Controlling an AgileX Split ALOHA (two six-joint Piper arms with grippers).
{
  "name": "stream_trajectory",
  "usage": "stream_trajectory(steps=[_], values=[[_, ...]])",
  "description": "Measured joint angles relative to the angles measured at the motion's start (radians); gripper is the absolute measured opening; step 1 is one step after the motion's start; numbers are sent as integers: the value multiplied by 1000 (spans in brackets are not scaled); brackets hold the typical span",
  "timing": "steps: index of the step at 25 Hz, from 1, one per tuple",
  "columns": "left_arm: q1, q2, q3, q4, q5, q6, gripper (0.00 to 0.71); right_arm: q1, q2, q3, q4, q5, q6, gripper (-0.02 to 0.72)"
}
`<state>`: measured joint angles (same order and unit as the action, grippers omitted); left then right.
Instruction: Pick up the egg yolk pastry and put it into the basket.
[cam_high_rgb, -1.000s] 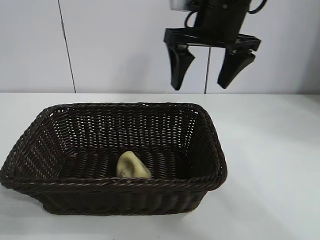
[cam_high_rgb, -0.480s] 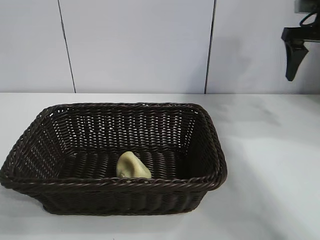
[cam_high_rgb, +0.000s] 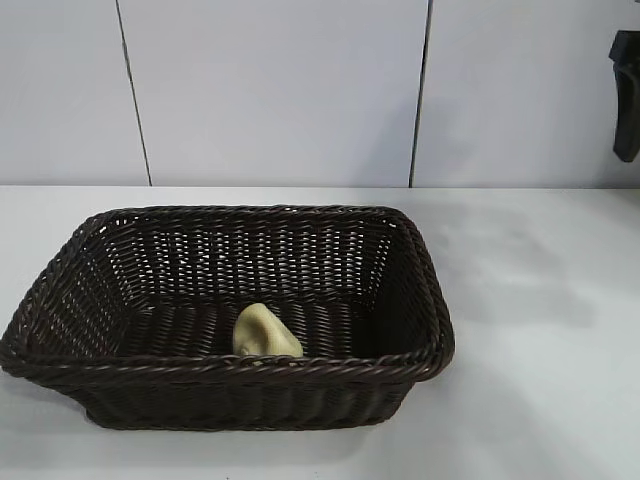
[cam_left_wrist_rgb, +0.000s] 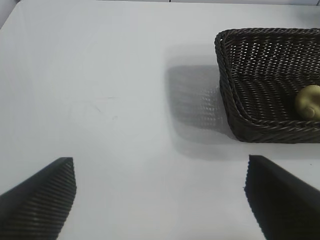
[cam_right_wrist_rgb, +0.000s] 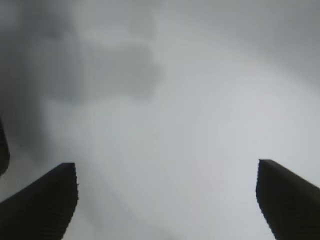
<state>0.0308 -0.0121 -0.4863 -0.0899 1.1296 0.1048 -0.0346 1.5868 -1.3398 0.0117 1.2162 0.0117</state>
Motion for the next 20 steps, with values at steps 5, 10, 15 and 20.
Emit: stream_trajectory(steps=[5, 10, 15, 20], values=[[0, 0, 0, 0, 0, 0, 664, 68, -257, 222, 0, 3, -1, 694], [0, 0, 0, 0, 0, 0, 664, 128, -505, 441, 1, -23, 12, 694], [0, 0, 0, 0, 0, 0, 664, 131, -743, 659, -3, -103, 17, 694], [0, 0, 0, 0, 0, 0, 664, 131, -951, 846, -12, -147, 18, 694]])
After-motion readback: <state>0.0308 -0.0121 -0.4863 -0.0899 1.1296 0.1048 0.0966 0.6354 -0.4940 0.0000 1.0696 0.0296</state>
